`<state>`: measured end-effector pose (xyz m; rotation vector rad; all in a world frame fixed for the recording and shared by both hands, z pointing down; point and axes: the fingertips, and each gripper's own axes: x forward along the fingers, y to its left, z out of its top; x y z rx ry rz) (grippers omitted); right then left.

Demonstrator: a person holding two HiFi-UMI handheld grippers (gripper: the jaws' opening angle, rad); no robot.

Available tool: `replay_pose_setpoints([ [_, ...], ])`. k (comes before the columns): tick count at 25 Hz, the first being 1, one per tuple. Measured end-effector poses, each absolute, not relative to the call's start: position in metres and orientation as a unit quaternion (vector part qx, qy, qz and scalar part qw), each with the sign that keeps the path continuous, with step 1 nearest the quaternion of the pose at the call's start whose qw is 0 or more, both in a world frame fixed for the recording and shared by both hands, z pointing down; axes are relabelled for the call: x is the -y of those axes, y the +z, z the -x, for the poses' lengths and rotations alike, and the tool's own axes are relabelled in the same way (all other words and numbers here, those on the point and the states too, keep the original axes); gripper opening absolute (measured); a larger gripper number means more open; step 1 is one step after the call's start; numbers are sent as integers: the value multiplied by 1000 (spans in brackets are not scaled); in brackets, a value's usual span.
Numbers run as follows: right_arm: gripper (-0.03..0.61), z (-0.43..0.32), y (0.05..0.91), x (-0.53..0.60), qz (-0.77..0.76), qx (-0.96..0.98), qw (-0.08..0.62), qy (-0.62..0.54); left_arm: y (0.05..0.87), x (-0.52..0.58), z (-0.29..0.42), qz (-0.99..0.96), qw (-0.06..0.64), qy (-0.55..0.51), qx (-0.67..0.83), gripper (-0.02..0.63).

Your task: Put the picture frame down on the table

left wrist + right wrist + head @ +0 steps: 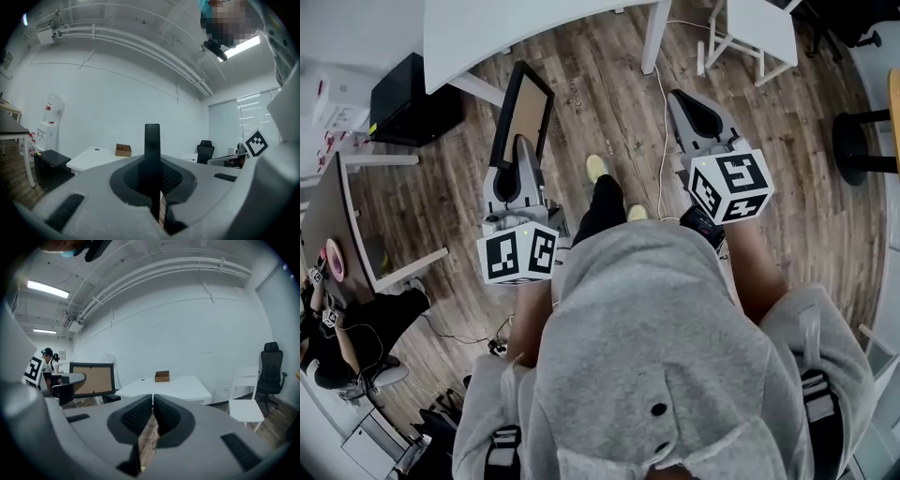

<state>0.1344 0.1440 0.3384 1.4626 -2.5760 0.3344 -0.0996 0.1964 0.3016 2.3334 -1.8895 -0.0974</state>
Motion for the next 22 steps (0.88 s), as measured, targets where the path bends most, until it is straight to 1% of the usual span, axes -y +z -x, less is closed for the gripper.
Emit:
replay_pose_setpoints([
  [9, 29, -102, 346, -84, -475, 867, 99, 117, 309, -137, 128, -769, 79, -32, 634, 26],
  [22, 29, -58, 322, -21, -445, 884, 113, 81, 299, -72, 165, -760, 71, -46, 644, 28],
])
